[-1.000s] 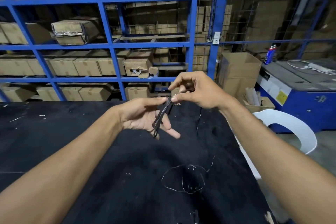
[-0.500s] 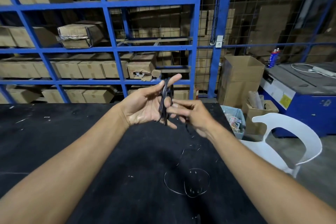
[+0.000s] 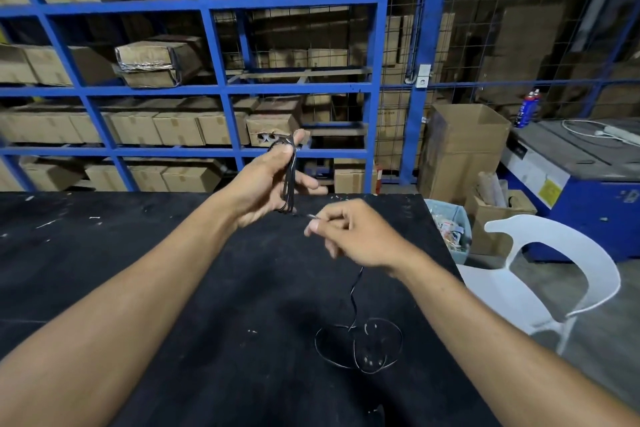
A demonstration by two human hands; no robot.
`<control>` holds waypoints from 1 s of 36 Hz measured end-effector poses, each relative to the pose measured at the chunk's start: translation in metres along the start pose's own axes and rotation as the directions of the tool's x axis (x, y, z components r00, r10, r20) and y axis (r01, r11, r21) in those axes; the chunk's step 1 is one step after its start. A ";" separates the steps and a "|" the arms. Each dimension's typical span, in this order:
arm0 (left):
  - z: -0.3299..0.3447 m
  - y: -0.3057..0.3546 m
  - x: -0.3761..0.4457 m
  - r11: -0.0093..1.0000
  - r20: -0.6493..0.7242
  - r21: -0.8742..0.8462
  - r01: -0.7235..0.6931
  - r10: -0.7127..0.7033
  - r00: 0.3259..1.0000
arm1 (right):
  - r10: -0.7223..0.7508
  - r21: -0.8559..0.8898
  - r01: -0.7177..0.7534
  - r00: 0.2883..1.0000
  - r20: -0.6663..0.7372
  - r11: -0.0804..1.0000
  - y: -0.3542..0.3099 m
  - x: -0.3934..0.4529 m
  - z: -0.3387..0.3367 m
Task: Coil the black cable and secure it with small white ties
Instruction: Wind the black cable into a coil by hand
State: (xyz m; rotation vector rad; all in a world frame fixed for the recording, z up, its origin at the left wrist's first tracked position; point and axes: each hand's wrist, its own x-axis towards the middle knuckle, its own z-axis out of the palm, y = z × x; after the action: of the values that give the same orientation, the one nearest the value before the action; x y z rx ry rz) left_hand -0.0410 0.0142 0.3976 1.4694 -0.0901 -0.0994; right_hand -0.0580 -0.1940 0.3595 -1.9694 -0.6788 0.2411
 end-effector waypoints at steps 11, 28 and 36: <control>0.007 -0.007 -0.020 0.944 0.335 0.161 0.289 -0.328 0.883 | -0.321 -0.169 0.315 0.947 -0.009 0.934 -0.037 0.027 -0.065; 0.017 -0.008 -0.021 0.940 0.589 0.095 0.328 -0.319 0.743 | -0.189 0.231 0.233 0.962 -0.196 0.945 0.016 0.033 -0.086; 0.031 -0.012 -0.012 0.947 0.649 -0.133 0.293 -0.140 0.748 | 0.039 0.513 0.060 0.983 -0.179 0.857 0.045 0.022 -0.030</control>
State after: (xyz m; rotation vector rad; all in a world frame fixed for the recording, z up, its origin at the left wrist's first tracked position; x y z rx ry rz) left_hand -0.0564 -0.0157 0.3889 1.1547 -0.4445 -0.7831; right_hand -0.0102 -0.2199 0.3374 -1.4458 -0.4434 0.2055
